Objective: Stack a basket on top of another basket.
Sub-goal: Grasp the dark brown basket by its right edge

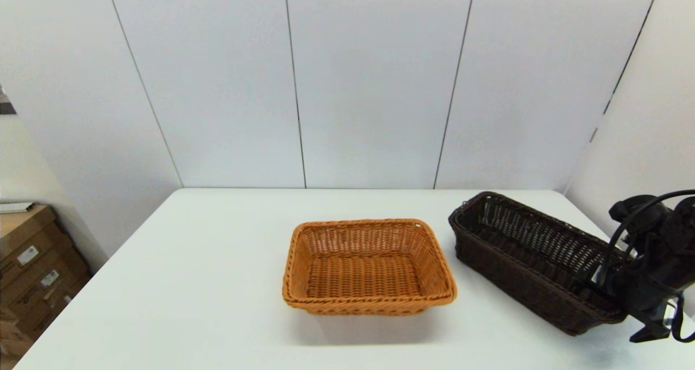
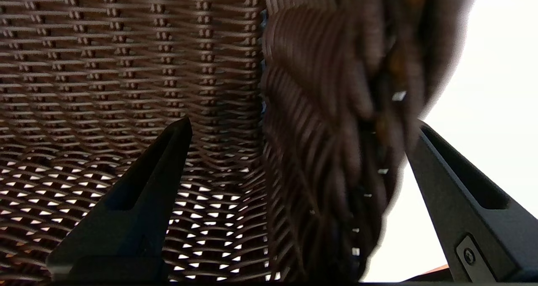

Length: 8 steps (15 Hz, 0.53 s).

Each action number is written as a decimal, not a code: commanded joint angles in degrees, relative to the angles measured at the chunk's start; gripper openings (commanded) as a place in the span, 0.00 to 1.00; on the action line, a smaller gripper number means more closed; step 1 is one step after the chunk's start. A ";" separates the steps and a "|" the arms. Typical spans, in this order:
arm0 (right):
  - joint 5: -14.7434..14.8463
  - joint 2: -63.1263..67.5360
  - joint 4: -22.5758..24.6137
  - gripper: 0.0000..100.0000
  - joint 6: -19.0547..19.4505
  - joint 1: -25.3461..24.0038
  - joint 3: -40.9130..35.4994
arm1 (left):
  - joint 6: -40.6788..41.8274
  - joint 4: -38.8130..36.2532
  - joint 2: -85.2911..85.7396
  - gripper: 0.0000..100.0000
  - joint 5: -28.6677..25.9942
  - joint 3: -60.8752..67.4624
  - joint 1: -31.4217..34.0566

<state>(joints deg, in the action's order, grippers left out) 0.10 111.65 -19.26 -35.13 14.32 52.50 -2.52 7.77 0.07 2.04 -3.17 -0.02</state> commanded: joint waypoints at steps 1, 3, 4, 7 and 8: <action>-0.10 -0.03 -0.16 1.00 -0.20 0.00 -0.03 | -0.03 0.06 0.01 1.00 0.07 0.01 0.02; -0.10 -0.12 -0.16 1.00 -0.20 0.00 -0.03 | -0.03 0.06 0.01 1.00 -0.01 0.01 -0.06; -0.01 -0.38 -0.16 0.00 -0.20 0.09 -0.03 | -0.03 -0.03 0.01 1.00 -0.01 0.01 0.02; -0.01 -1.00 -0.25 0.00 -0.20 0.27 0.49 | -0.03 0.06 0.01 1.00 -0.01 0.01 0.02; -0.10 -1.09 -0.25 0.00 -0.20 0.44 0.58 | -0.03 0.06 0.01 1.00 0.07 0.01 0.02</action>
<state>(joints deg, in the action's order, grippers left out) 0.05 111.24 -19.35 -35.15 14.54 52.83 -2.50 7.77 0.07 2.04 -3.16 0.00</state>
